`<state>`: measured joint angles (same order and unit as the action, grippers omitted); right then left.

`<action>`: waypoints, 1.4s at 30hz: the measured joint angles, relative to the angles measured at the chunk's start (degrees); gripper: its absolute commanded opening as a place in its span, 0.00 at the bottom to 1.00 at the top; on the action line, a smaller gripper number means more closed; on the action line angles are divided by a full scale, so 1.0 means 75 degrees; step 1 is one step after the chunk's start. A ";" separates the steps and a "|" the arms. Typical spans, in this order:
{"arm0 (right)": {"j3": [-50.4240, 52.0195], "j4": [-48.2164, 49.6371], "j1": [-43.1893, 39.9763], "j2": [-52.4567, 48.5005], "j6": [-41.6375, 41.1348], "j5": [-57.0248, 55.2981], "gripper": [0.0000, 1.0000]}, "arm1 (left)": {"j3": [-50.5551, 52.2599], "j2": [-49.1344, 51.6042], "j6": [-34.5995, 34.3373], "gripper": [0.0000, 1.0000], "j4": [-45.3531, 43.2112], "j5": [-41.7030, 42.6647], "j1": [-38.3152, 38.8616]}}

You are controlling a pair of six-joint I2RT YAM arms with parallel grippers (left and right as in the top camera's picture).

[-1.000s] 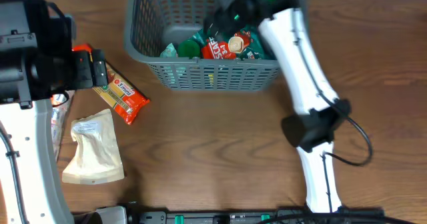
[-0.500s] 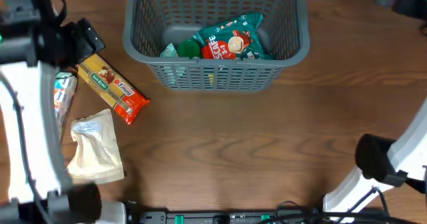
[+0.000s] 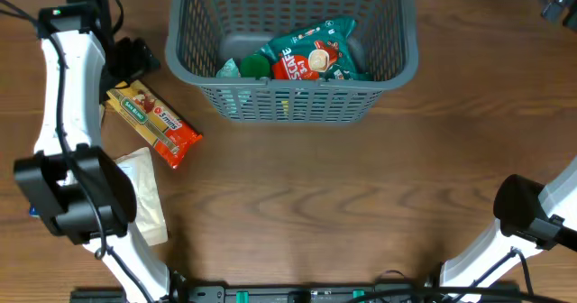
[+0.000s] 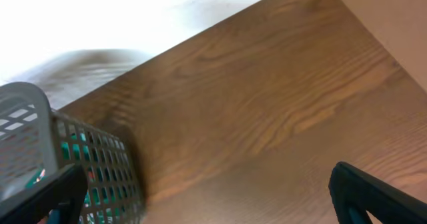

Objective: Pack container
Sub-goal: 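Withdraw the right gripper and move the left gripper toward the spaghetti, then grasp the orange spaghetti package with the left gripper and carry it over the basket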

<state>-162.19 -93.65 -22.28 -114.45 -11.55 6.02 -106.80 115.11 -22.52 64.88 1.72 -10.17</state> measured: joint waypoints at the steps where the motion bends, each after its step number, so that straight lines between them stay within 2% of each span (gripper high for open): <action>1: 0.0000 0.0003 0.0000 0.0000 0.0000 0.0000 0.99 | 0.0152 0.0111 -0.0026 0.99 -0.0154 0.0070 -0.0044; 14: 0.0000 0.0207 0.0000 0.0000 0.0000 0.0026 0.99 | 0.2885 0.0469 0.0055 0.98 -0.2626 0.0583 -0.0309; 21: 0.0000 0.0207 0.0000 0.0000 0.0000 0.0029 0.99 | 0.3520 0.0399 0.0061 1.00 -0.3407 0.0705 -0.0291; 23: 0.0000 0.0207 0.0000 0.0000 0.0000 0.0029 0.99 | 0.3558 0.0376 0.0044 0.84 -0.3456 0.0694 -0.0286; 25: 0.0000 0.0201 0.0000 0.0000 0.0000 0.0029 0.99 | 0.3567 0.0373 0.0064 0.52 -0.3506 0.0711 -0.0286; 26: 0.0000 0.0192 0.0000 0.0000 0.0000 0.0029 0.99 | 0.3567 0.0373 0.0085 0.31 -0.3512 0.0737 -0.0289; 31: 0.0000 0.0050 0.0000 0.0000 0.0006 0.0029 0.99 | 0.3515 0.0143 0.0087 0.07 -0.3485 0.1055 -0.0414; 37: 0.0000 -0.0233 0.0000 0.0000 0.0157 0.0029 0.99 | 0.3381 -0.0052 0.0096 0.06 -0.2996 0.1288 -0.0440; 42: 0.0000 -0.0420 0.0000 0.0000 0.0373 0.0029 0.99 | 0.2766 -0.0915 0.0344 0.06 -0.1749 0.1352 -0.0437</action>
<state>-162.19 -96.79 -22.28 -114.45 -8.75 6.24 -86.06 108.25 -19.94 51.77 11.86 -13.45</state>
